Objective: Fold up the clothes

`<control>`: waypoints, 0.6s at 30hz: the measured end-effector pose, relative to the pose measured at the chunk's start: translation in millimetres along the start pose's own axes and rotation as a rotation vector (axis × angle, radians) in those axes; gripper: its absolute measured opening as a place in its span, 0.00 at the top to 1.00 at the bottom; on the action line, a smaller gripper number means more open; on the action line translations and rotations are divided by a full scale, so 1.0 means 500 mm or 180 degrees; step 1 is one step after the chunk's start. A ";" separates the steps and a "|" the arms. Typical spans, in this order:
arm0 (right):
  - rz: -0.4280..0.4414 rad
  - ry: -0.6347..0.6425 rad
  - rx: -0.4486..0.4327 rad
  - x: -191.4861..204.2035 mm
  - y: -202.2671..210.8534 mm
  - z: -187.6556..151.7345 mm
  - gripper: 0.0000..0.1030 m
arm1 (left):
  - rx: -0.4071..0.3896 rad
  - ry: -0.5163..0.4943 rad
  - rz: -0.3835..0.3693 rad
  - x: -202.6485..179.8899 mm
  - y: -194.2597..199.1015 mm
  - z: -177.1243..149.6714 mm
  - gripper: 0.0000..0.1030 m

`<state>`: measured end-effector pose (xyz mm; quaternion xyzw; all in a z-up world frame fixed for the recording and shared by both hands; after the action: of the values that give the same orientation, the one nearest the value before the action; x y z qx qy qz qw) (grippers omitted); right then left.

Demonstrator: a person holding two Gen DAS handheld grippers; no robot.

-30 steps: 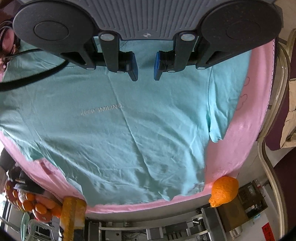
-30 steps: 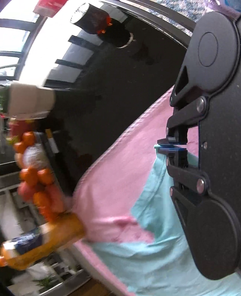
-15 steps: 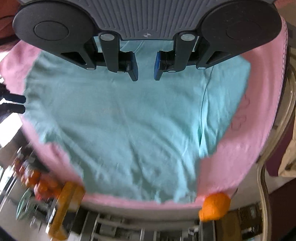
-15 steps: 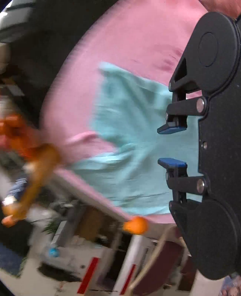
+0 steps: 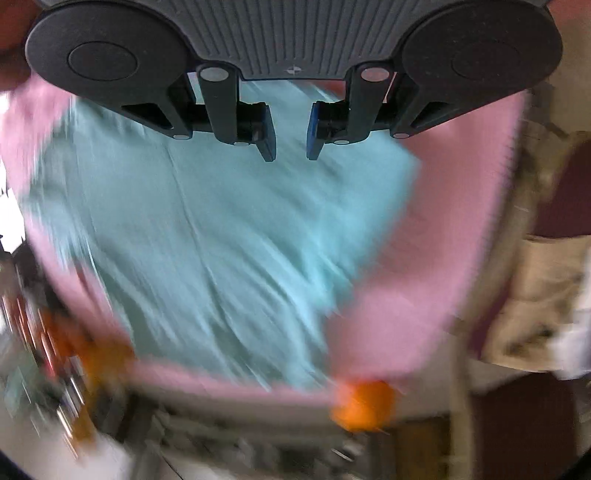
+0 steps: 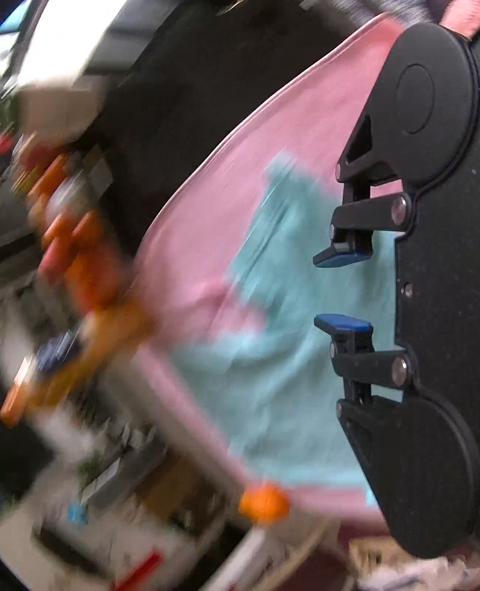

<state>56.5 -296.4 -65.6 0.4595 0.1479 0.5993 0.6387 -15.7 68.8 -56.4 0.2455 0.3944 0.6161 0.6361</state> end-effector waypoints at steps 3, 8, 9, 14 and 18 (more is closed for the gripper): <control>0.0386 0.0372 -0.0299 0.109 0.054 0.046 0.71 | -0.0204 0.0240 0.0072 0.084 0.033 0.068 0.75; 0.0865 0.0900 -0.0317 0.270 0.031 0.064 0.63 | 0.0003 0.0519 0.0068 0.179 -0.010 0.110 0.68; 0.0893 0.0956 -0.0302 0.283 0.014 0.070 0.63 | 0.0056 0.0602 0.0070 0.194 -0.027 0.104 0.70; 0.0927 0.0929 -0.0118 0.282 -0.080 0.014 0.63 | 0.0515 0.0977 0.0130 0.252 -0.121 0.061 0.86; 0.0828 0.0641 0.0203 0.260 -0.110 0.000 0.64 | 0.0472 0.0699 0.0205 0.232 -0.119 0.070 0.84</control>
<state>122.2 -171.5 -60.7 0.4324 0.1694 0.7149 0.5228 39.1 181.2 -107.1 0.2355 0.4980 0.6284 0.5492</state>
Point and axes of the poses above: each gripper's, at about its wrist camera, not at the fingertips, and y roughly against the way its jaws point, x to its left, z to its top, the point moved 8 cm from there along -y, roughly the way its jaws point, and after that the axes turned 8 degrees about -z, right-handed, at the moved point
